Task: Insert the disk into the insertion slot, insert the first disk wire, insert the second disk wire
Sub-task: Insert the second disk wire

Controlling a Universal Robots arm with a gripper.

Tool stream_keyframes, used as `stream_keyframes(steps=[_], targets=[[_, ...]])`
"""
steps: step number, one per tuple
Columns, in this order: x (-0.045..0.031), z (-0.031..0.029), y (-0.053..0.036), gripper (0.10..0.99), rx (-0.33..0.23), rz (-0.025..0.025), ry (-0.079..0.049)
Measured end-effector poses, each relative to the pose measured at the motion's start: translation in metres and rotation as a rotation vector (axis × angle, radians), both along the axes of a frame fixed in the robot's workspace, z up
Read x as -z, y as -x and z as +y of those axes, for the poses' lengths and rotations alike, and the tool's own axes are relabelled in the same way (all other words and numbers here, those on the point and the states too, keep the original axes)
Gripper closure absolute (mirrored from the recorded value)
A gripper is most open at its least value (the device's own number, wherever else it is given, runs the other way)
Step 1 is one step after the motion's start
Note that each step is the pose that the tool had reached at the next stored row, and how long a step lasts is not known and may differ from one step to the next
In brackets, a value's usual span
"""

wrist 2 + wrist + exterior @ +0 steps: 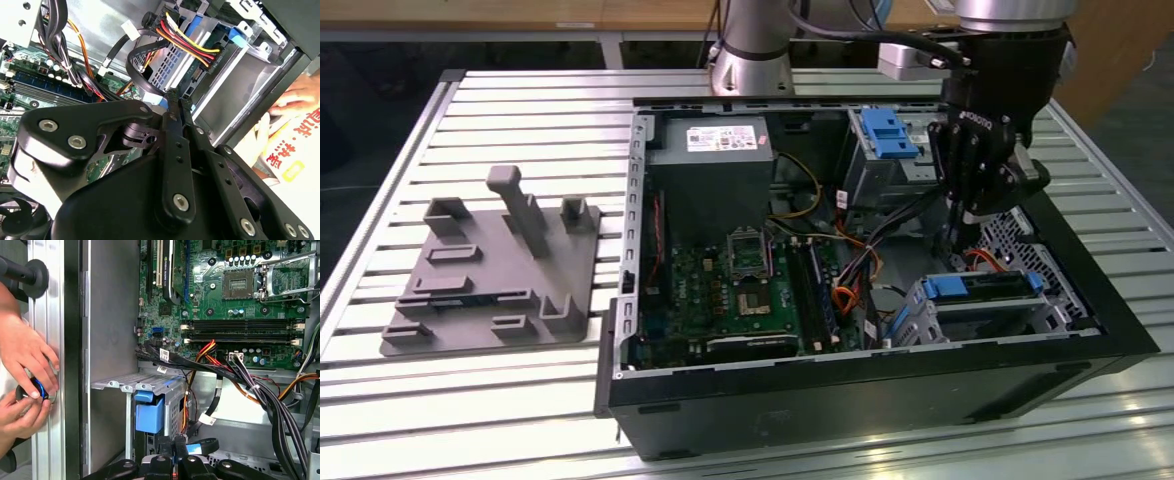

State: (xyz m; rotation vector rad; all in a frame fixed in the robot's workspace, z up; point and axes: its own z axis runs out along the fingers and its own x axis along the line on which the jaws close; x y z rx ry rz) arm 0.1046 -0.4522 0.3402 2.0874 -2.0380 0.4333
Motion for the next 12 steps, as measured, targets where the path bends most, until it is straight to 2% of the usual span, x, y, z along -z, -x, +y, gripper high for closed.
stream_keyframes(steps=[3,4,5,6,7,8,9,12], targets=[[0.0000,0.0000,-0.0003,0.941,0.000,0.0004,0.000],[0.0001,0.0000,-0.0011,0.941,0.000,0.0051,0.000],[0.0001,0.0000,-0.0031,0.941,0.000,0.0177,0.000],[0.0000,0.0000,-0.0054,0.941,0.000,0.0352,0.001],[0.0000,0.0000,-0.0081,0.941,0.000,0.0491,0.001],[0.0000,0.0000,-0.0112,0.941,0.000,0.0590,0.000],[0.0000,0.0000,-0.0140,0.941,0.000,0.0636,0.000],[0.0000,-0.0001,-0.0183,0.941,0.000,0.0652,0.000]])
